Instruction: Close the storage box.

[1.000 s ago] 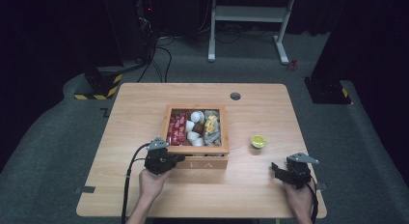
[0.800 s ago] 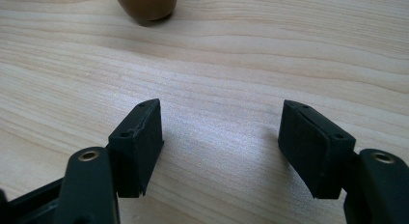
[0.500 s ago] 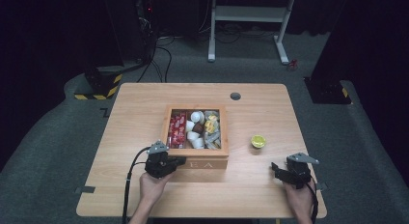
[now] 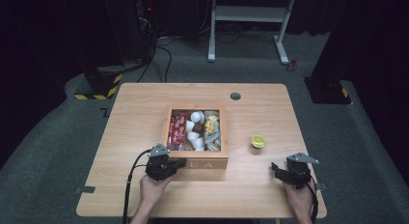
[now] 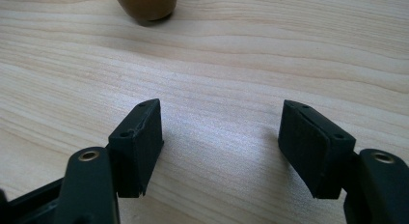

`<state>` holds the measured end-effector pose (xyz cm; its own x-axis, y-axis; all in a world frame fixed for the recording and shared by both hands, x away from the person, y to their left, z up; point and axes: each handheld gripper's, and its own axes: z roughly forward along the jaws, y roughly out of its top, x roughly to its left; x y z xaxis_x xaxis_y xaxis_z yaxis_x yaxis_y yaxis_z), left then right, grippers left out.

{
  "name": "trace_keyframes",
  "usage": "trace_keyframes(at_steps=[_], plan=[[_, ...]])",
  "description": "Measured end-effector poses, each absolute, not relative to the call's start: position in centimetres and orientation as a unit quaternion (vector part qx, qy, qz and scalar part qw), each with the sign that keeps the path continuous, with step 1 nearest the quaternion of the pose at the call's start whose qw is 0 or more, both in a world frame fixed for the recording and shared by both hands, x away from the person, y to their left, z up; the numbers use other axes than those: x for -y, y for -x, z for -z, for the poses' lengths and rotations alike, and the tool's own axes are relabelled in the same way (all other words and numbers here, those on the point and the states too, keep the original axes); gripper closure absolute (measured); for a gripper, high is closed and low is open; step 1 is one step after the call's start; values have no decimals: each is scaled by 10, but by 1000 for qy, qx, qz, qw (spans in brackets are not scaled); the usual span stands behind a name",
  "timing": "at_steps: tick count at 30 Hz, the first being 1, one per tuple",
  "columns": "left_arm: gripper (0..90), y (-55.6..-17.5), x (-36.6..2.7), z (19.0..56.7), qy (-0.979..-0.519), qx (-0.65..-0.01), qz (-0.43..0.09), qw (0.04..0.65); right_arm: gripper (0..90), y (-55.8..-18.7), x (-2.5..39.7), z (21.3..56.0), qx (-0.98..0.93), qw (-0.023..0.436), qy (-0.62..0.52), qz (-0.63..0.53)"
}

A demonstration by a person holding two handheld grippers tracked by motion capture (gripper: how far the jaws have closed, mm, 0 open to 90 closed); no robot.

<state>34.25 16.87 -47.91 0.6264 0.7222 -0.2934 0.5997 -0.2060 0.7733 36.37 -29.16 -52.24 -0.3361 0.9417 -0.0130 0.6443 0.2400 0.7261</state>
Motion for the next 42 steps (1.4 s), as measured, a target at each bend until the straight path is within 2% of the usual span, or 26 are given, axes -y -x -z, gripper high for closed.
trace_keyframes(at_steps=[13, 20, 29, 42], plan=[[890, -337, -167, 478, -773, -425, -73, 466, 322, -364, 292, 522, -752, 232, -527, -320], [787, -332, -177, 470, -763, -425, -76, 482, 321, -364, 292, 522, -753, 232, -527, -320], [590, -327, -190, 460, -738, -442, -83, 504, 321, -364, 292, 522, -752, 232, -527, -320], [493, -329, -213, 450, -715, -466, -97, 512, 320, -364, 292, 522, -752, 232, -527, -320]])
